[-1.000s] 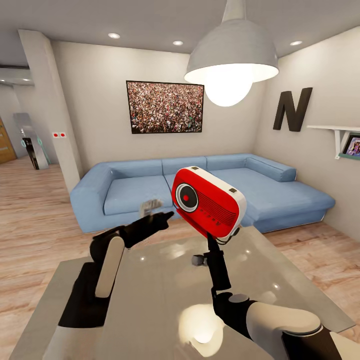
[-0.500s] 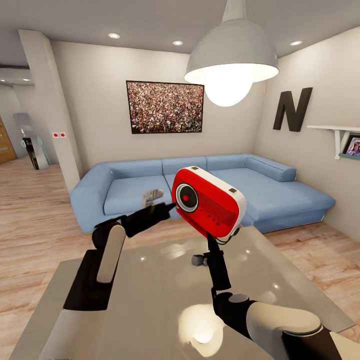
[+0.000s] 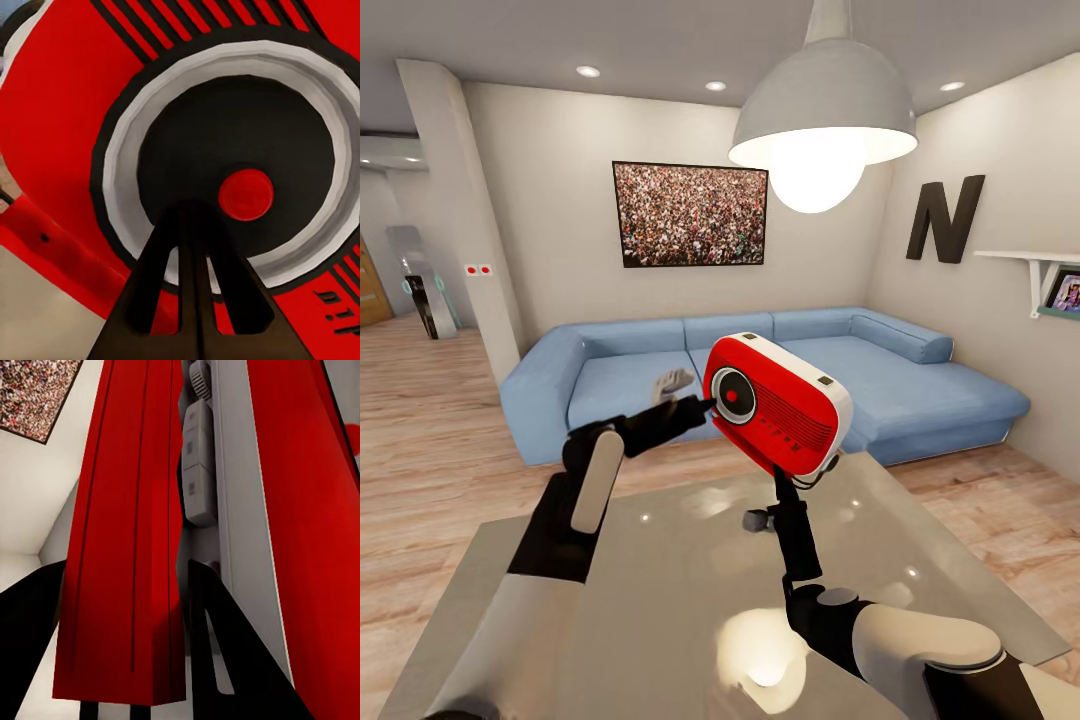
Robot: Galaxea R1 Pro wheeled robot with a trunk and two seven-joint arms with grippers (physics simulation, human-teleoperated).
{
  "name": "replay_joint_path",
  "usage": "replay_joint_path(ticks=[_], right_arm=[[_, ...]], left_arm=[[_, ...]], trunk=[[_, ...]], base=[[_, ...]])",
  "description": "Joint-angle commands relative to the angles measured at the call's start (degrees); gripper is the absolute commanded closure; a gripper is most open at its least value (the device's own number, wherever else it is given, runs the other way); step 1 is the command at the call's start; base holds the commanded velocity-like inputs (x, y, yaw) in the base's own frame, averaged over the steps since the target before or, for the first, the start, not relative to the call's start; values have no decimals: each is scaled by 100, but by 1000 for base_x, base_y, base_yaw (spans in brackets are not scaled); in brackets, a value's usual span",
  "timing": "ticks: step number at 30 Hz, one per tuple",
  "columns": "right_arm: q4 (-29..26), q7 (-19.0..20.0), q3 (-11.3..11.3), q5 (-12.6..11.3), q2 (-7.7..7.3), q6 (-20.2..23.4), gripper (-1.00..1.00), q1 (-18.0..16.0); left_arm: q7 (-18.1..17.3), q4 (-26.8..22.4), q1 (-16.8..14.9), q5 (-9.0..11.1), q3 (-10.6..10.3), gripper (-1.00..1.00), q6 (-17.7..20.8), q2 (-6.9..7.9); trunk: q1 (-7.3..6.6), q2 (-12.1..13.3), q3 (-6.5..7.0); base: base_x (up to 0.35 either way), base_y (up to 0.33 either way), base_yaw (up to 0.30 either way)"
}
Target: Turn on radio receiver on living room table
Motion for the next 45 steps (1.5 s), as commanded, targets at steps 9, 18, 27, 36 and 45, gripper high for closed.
replay_joint_path(ticks=[9, 18, 27, 36, 45], right_arm=[[-3, -1, 1, 16, 2, 4, 100, -1], [-5, -1, 1, 21, 9, 4, 100, -1], [-8, -1, 1, 21, 11, 4, 100, 0], [0, -1, -5, -200, 3, 3, 100, -1], [1, -1, -3, -455, -24, -11, 100, 1]], left_arm=[[-27, 415, -193, 318, -4, 100, -98, 0], [-65, 744, -255, 698, -13, 100, -367, 0], [-416, 1133, -278, 712, -21, 100, -433, 0], [-427, 1185, -280, 675, -15, 100, -546, 0], [-345, 1533, -255, -12, 70, 100, -550, 550]], trunk=[[0, 0, 0], [0, 0, 0], [0, 0, 0], [0, 0, 0], [0, 0, 0]], base=[[0, 0, 0], [0, 0, 0], [0, 0, 0], [0, 0, 0], [0, 0, 0]])
